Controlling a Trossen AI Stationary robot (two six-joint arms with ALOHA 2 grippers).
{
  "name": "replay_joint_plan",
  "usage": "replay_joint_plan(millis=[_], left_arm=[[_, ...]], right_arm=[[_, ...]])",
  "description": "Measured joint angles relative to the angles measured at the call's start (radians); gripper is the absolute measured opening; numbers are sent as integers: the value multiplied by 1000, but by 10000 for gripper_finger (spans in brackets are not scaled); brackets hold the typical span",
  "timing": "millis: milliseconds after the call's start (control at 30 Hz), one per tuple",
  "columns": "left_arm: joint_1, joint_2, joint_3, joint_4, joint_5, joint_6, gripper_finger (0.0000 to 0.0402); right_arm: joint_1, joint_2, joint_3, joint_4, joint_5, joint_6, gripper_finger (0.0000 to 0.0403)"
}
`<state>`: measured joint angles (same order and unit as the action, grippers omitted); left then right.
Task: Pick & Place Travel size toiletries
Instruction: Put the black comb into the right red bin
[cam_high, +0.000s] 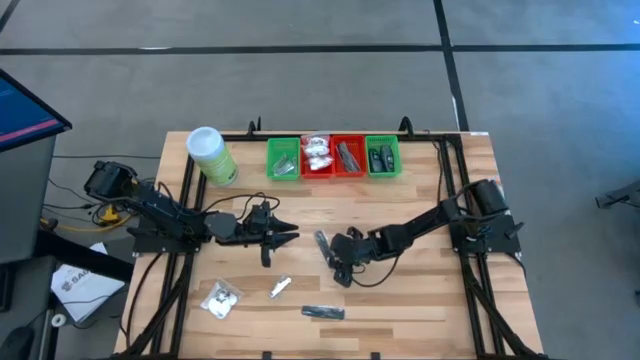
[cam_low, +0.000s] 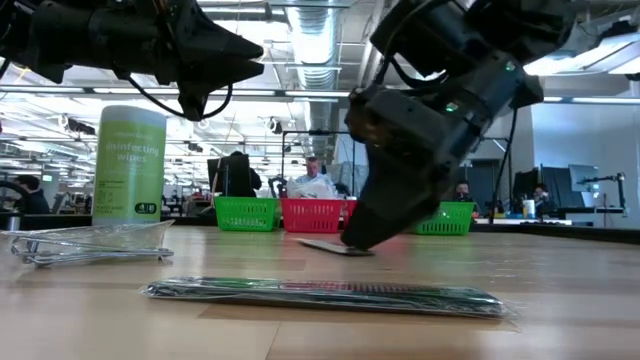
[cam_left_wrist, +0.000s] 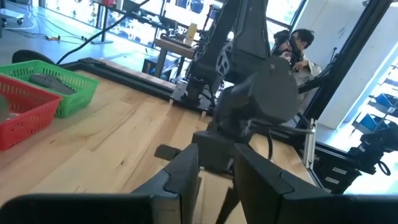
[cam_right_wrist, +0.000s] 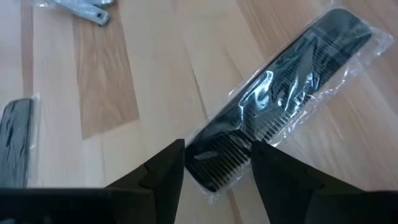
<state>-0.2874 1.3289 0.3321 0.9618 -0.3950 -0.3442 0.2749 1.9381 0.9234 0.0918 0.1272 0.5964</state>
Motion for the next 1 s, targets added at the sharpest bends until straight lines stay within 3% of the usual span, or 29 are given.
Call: replay_joint_plan(millis=[333, 767, 1000], left_arm=[[0, 0, 1, 6, 0, 7, 97], [0, 0, 1, 5, 0, 7, 97], [1, 0, 1, 5, 0, 8, 97]], right_arm=[[-4, 36, 19, 15, 59, -6, 163], [-57, -13, 8, -87, 129, -114, 106], [-64, -46, 9, -140, 141, -122, 96]])
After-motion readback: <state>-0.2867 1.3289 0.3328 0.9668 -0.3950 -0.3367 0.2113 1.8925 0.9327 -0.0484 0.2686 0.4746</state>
